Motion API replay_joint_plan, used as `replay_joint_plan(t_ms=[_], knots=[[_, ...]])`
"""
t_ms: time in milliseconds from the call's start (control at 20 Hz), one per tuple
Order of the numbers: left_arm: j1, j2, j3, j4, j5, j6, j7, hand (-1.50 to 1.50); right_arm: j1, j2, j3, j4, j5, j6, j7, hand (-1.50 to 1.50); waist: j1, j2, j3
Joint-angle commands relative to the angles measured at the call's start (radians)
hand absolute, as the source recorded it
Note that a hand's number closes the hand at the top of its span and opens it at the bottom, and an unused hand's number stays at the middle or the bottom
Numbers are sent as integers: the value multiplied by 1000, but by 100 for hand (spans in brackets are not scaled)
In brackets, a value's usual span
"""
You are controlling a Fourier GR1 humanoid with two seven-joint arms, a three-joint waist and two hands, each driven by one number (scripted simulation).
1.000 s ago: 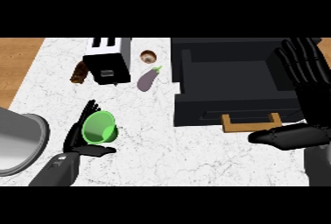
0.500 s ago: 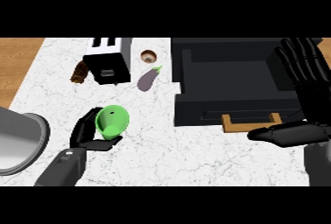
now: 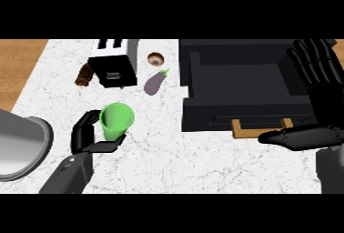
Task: Pick up the cup, place it into the drawer and close the drawer
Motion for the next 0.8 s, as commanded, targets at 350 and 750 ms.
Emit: replay_joint_plan(t_ms=[350,750], knots=[[-132,-53,-62,-153,7,-131,32,150,54,-13,-7,-31,-9,15,26,-150,18,-15,4],[-226,-131,-155,-410,17,-109,297,150,56,-5,-20,-35,18,-13,11,-150,40,-23,5]])
